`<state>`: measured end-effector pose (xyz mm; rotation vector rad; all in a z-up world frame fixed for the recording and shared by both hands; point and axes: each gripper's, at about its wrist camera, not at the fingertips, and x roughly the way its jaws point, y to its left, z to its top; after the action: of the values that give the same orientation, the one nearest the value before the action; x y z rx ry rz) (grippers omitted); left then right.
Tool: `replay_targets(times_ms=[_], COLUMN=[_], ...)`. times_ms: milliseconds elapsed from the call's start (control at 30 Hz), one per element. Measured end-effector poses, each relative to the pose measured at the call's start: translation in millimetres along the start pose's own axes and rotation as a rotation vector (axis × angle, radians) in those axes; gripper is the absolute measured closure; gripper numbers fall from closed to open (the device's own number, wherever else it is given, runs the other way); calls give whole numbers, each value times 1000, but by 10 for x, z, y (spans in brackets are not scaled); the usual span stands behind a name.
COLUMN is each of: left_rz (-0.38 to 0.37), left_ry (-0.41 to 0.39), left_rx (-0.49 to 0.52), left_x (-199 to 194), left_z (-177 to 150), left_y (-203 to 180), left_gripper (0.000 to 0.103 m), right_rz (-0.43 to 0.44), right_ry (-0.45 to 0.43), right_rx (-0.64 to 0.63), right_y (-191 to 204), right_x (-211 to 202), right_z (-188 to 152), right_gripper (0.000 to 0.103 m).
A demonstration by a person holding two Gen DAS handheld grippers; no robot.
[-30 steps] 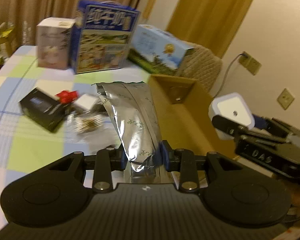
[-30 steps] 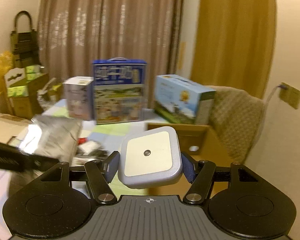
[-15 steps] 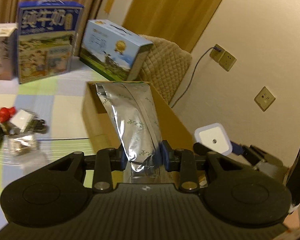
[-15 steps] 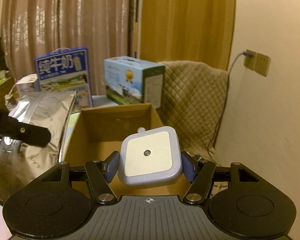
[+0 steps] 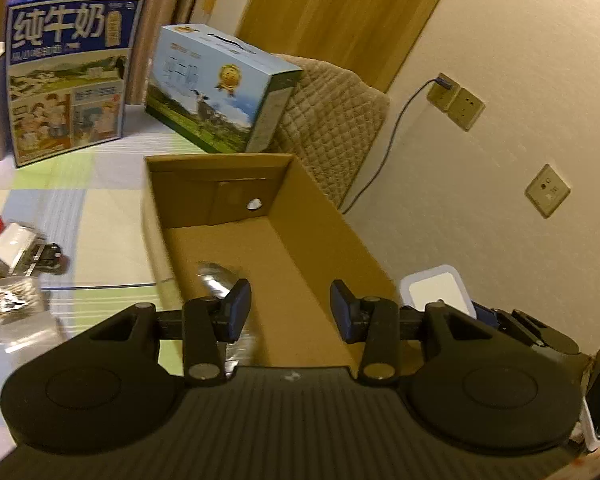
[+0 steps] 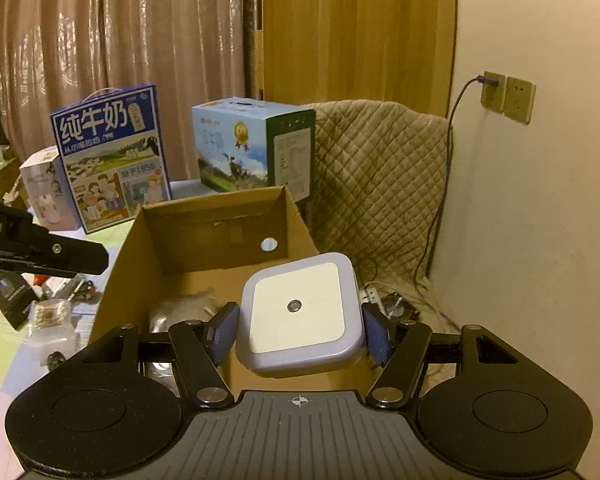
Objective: Organize objects
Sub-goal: 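Carry the foil bag and night-light into the cardboard box and release both, then withdraw both tools from the box back toward the table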
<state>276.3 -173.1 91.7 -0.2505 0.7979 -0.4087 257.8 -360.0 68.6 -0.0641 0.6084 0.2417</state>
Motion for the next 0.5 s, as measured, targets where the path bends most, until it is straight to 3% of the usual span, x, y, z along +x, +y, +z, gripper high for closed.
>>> replay_targets(times_ms=[267, 367, 467, 500], left_rz=[35, 45, 51, 53], left_ry=[-8, -17, -25, -27], left_rx=[-9, -10, -11, -13], left_x=[-192, -280, -356, -379], left_z=[-59, -77, -91, -101], left_y=[260, 324, 385, 410], left_gripper=[63, 58, 44, 40], right_rz=[37, 70, 79, 92], right_ry=[-16, -44, -75, -82], right_rx=[51, 96, 137, 144], right_y=[93, 81, 57, 54], right_x=[4, 10, -25, -48], right_z=[85, 128, 152, 158], right_gripper=[41, 41, 24, 23])
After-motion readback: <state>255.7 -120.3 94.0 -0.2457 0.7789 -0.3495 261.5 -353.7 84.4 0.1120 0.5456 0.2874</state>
